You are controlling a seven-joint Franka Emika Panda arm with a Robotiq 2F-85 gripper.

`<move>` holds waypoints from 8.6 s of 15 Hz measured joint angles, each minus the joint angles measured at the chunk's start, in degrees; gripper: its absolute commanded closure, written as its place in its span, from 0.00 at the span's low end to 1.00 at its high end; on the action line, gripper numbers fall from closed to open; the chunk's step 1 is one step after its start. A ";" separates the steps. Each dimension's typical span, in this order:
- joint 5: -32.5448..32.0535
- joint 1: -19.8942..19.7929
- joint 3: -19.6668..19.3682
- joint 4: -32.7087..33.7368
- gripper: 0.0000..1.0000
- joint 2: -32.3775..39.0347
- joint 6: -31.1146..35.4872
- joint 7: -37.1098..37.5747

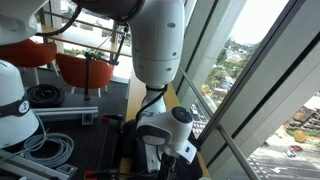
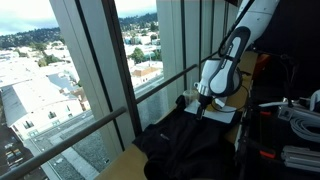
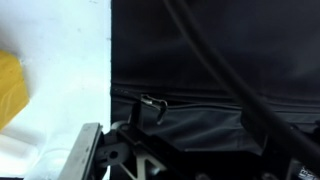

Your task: Completely zip the fleece jacket up

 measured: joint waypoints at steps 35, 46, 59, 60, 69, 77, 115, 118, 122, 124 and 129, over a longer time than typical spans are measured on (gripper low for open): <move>-0.64 3.72 -1.32 3.47 0.98 3.86 0.00 -0.06; -0.67 10.23 -1.90 4.85 0.98 5.28 0.00 0.40; -0.68 16.70 -1.63 5.74 0.98 4.71 0.00 2.36; -0.68 16.82 -1.54 5.74 0.98 4.56 0.00 2.37; -0.69 17.77 -0.83 5.66 0.98 2.81 0.00 2.38; -0.70 22.82 -0.90 5.72 0.98 3.31 -0.01 4.08; -1.93 36.34 -0.95 9.26 0.66 3.85 0.00 5.36; -1.99 36.35 -0.31 9.39 0.45 3.84 0.00 5.79; -1.99 35.86 1.13 9.31 0.16 3.59 0.00 6.27; -1.99 34.34 1.92 8.60 0.02 2.97 0.03 6.27; -1.99 26.24 4.38 2.76 0.00 -0.78 0.64 5.81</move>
